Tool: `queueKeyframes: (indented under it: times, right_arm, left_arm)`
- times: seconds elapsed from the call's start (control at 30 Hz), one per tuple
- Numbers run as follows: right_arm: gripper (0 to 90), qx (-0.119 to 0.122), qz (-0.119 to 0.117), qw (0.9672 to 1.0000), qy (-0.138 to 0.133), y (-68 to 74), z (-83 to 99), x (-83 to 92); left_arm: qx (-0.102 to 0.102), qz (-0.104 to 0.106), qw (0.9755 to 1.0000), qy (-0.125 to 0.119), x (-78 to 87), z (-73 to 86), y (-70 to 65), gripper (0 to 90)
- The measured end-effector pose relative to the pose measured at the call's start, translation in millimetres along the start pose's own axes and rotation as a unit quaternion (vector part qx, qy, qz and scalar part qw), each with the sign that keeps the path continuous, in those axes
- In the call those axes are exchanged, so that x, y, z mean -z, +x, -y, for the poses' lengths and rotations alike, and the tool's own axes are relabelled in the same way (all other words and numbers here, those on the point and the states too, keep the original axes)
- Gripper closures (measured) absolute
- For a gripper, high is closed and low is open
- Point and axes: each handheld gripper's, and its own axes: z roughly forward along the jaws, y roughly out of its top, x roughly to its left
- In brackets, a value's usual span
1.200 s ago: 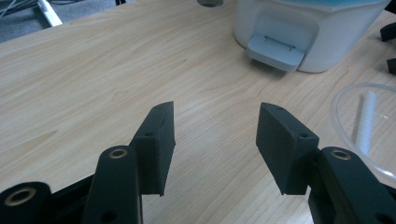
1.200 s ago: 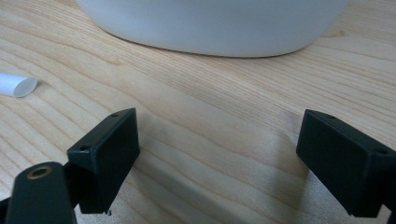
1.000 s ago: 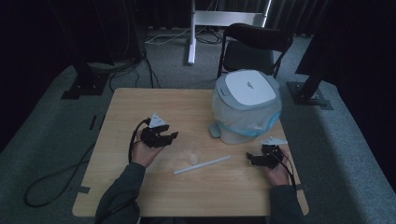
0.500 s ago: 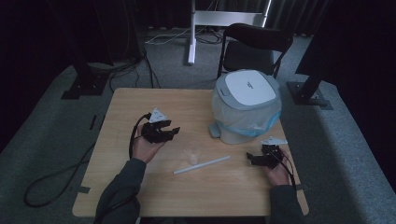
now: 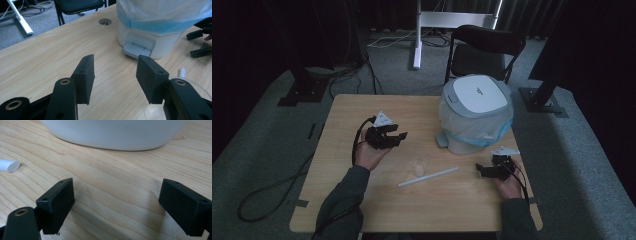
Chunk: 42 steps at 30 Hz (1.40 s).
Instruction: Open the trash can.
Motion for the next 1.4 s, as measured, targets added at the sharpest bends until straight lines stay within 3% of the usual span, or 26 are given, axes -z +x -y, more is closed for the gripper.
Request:
queueKeyframes:
  times: [1.4]
  right_arm:
    - [12.1, -0.001, 0.000, 1.0000, 0.000, 0.1, 0.0, 0.0]
  left_arm:
    - [-0.025, 0.035, 0.9989, -0.019, 2.7, -44.6, -4.7, 54.8]
